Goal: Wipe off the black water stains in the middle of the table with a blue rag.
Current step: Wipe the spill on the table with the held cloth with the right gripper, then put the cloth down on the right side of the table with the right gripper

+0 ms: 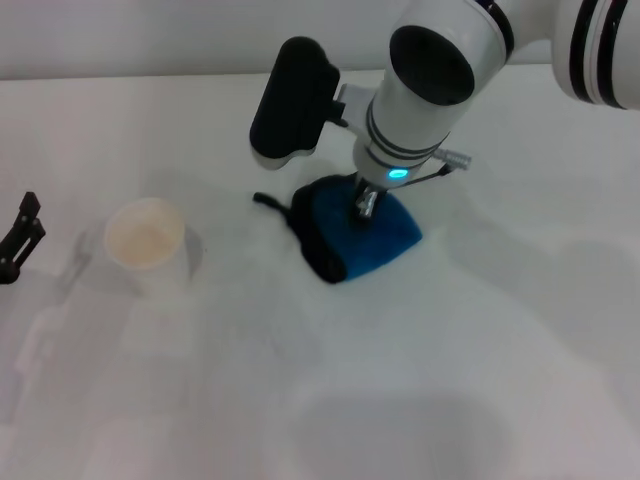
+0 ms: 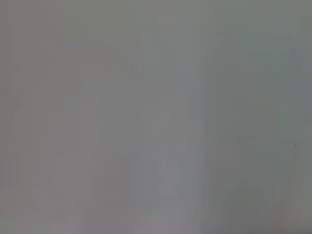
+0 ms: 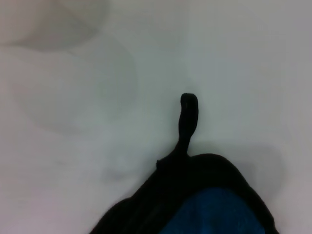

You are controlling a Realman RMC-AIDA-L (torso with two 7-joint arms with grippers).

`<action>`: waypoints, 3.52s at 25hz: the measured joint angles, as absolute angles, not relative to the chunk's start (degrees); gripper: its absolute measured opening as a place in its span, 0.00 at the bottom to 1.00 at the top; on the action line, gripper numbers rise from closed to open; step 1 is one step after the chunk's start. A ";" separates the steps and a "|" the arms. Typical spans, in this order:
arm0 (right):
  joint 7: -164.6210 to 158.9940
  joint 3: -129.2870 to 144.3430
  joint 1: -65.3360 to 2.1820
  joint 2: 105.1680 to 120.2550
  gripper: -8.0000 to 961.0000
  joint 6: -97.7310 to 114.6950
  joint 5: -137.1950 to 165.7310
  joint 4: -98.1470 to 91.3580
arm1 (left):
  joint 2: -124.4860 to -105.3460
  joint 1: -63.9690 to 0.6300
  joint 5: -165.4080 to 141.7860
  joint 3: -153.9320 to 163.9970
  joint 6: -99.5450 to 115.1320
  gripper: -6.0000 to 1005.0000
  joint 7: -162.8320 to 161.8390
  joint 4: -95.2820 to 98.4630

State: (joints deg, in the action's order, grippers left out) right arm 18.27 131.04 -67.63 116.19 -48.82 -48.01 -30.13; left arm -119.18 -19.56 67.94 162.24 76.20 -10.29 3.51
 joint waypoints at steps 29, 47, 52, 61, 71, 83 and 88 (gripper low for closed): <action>38.42 122.38 -64.45 116.19 0.15 -64.44 -64.55 -37.20 | -119.06 -21.08 68.09 162.25 74.70 0.88 -10.28 3.38; 30.24 104.29 -61.33 115.91 0.16 -59.90 -42.35 -36.69 | -119.00 -20.82 68.56 162.25 74.67 0.88 -10.28 3.10; 29.35 98.35 -59.26 115.59 0.17 -60.21 -36.69 -36.26 | -118.94 -20.71 68.56 162.25 74.87 0.88 -10.28 2.97; 27.19 89.44 -54.80 115.14 0.18 -63.83 -26.93 -36.30 | -118.83 -21.19 68.55 162.24 74.71 0.88 -10.28 2.82; 26.99 81.35 -51.54 114.82 0.19 -66.33 -20.20 -38.43 | -118.82 -21.78 68.55 162.15 74.65 0.88 -10.24 2.71; 27.66 79.76 -50.62 114.75 0.20 -67.97 -20.08 -39.92 | -118.82 -21.88 68.55 162.16 74.62 0.88 -10.21 2.72; 27.65 79.72 -50.52 114.80 0.20 -68.54 -20.04 -40.19 | -118.91 -21.89 68.55 162.16 74.61 0.88 -10.22 2.73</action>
State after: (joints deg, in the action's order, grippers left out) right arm 27.65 79.72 -50.52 114.80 -68.54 -20.04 -40.19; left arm -118.91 -21.89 68.55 162.16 74.61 -10.22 2.73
